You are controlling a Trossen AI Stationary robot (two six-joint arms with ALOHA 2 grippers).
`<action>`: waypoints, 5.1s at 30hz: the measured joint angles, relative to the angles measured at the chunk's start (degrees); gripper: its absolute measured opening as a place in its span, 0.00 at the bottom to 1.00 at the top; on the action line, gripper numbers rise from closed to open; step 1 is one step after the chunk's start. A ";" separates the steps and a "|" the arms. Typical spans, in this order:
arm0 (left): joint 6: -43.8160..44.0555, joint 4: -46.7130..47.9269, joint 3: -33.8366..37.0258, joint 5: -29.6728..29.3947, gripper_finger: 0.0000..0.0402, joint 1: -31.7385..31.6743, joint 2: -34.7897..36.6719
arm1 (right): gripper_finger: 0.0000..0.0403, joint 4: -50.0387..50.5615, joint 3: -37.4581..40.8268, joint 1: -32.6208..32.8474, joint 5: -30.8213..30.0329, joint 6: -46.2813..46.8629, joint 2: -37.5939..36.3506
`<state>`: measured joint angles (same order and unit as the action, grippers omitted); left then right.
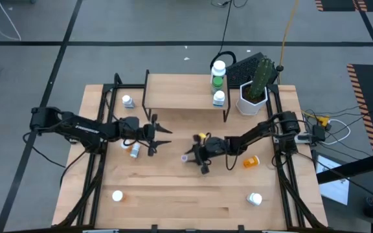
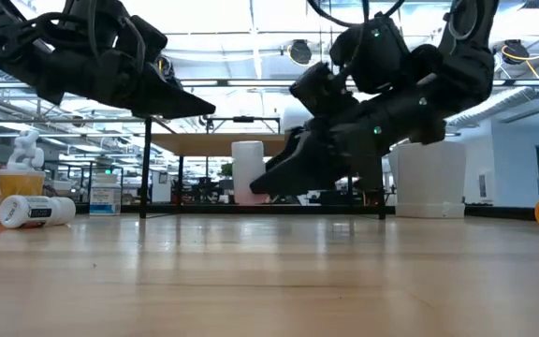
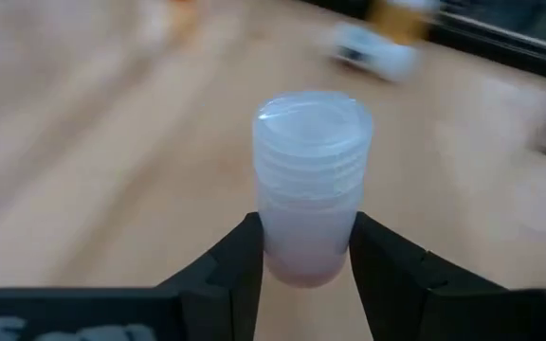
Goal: Pick and place medicine bottles onto shelf by color
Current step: Put the transparent pill bottle on the shelf
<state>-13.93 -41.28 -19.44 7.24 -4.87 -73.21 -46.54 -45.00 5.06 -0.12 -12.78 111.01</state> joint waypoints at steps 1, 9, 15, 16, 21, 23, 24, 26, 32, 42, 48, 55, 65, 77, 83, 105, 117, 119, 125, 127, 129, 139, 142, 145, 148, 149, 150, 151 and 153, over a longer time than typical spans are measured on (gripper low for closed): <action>0.97 -1.38 0.00 -0.59 0.51 0.24 -0.98 | 0.33 0.03 0.27 -0.17 -2.61 0.65 -0.30; 1.39 -9.92 -0.84 -2.48 0.69 1.71 -10.13 | 0.33 0.07 0.56 -1.98 -6.00 6.00 -0.69; 0.07 -9.48 -6.46 -2.24 0.74 4.20 -17.30 | 0.33 -0.40 0.56 -3.17 -5.83 7.59 -0.69; -0.18 -9.37 -7.61 -2.27 0.74 4.47 -18.36 | 0.33 -0.38 0.56 -3.21 -5.86 7.59 -0.69; 0.22 -6.89 -11.41 -2.59 0.69 5.49 -21.74 | 0.33 -1.03 0.56 -3.21 -5.80 7.53 -0.70; -0.07 -3.90 -12.27 -2.67 0.66 5.70 -21.80 | 0.33 -1.42 0.56 -3.21 -5.72 7.55 -0.66; -0.46 -2.73 -12.86 -2.77 0.64 5.74 -21.78 | 0.33 -1.58 0.56 -3.21 -5.63 7.52 -0.66; -0.82 -1.98 -13.09 -3.29 0.61 5.76 -21.71 | 0.33 -1.91 0.56 -3.21 -5.61 7.49 -0.64; -0.81 -2.06 -13.09 -4.65 0.49 5.76 -21.69 | 0.33 -2.19 0.58 -3.21 -5.62 7.46 -0.62; 0.05 -1.44 -13.00 -10.82 0.52 6.63 -21.58 | 0.33 -2.97 0.58 -3.18 -5.62 6.10 -0.73; -0.77 -1.60 -13.00 -12.01 0.67 6.87 -21.57 | 0.33 -2.65 0.58 -3.17 -5.75 6.11 -0.71; -0.96 -1.68 -13.00 -12.01 0.58 6.86 -21.55 | 0.33 -2.54 0.58 -3.12 -5.75 8.22 -0.71; -0.81 -1.73 -13.00 -11.93 0.37 6.83 -21.55 | 0.33 -3.71 1.30 -3.10 -6.08 8.47 -0.71; 0.62 -1.13 -12.99 -12.28 0.38 6.27 -21.47 | 0.50 -5.48 2.46 -3.18 -11.70 9.14 -0.67; 4.25 -1.12 -12.98 -12.41 0.37 4.79 -21.47 | 0.58 -3.54 4.75 -3.10 -13.47 10.87 -3.56; 0.75 34.00 -50.14 -15.42 0.39 -9.55 -19.79 | 0.53 4.45 18.53 2.34 -13.42 29.43 -16.29; 2.29 39.89 -68.71 -4.21 0.39 -23.04 -34.79 | 0.53 1.59 18.55 2.06 -13.55 28.39 -16.29; 2.69 41.75 -71.35 -4.14 0.39 -24.10 -37.52 | 0.53 1.83 18.57 2.06 -13.53 28.40 -16.29; 2.66 45.15 -76.19 -2.92 0.39 -25.84 -42.18 | 0.53 2.70 18.57 2.06 -13.53 27.94 -16.29; 2.71 45.36 -76.44 -2.13 0.39 -26.17 -42.76 | 0.53 2.97 18.57 2.06 -13.48 27.96 -16.29; 2.71 45.46 -76.47 -2.04 0.39 -26.40 -42.78 | 0.53 3.31 18.57 2.06 -13.46 27.94 -16.29; 3.95 46.18 -76.56 -2.02 0.39 -27.30 -42.69 | 0.53 3.07 18.57 2.06 -13.40 28.03 -16.29; 4.03 46.32 -76.56 -2.02 0.39 -27.36 -42.69 | 0.53 3.07 18.57 2.06 -13.39 28.12 -16.29; 3.92 46.30 -76.56 -2.05 0.39 -27.36 -42.69 | 0.53 3.06 18.57 2.06 -13.39 28.14 -16.29; 3.95 46.27 -76.56 -2.05 0.40 -27.38 -42.69 | 0.53 3.05 18.57 2.06 -13.38 28.14 -16.29; 3.95 46.25 -76.56 -2.05 0.41 -27.42 -42.69 | 0.53 3.05 18.57 2.06 -13.38 28.14 -16.29; 3.94 46.27 -76.56 -2.05 0.42 -27.46 -42.69 | 0.53 3.05 18.57 2.06 -13.38 28.14 -16.29; 3.93 46.28 -76.56 -2.05 0.44 -27.47 -42.69 | 0.53 3.05 18.57 2.06 -13.38 28.14 -16.29; 3.74 46.27 -76.56 -2.05 0.47 -27.47 -42.69 | 0.53 3.05 18.57 2.06 -13.38 28.14 -16.29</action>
<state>-10.19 5.00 -96.01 5.19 -32.34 -115.90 -43.48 -26.44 7.11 -13.50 15.35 94.72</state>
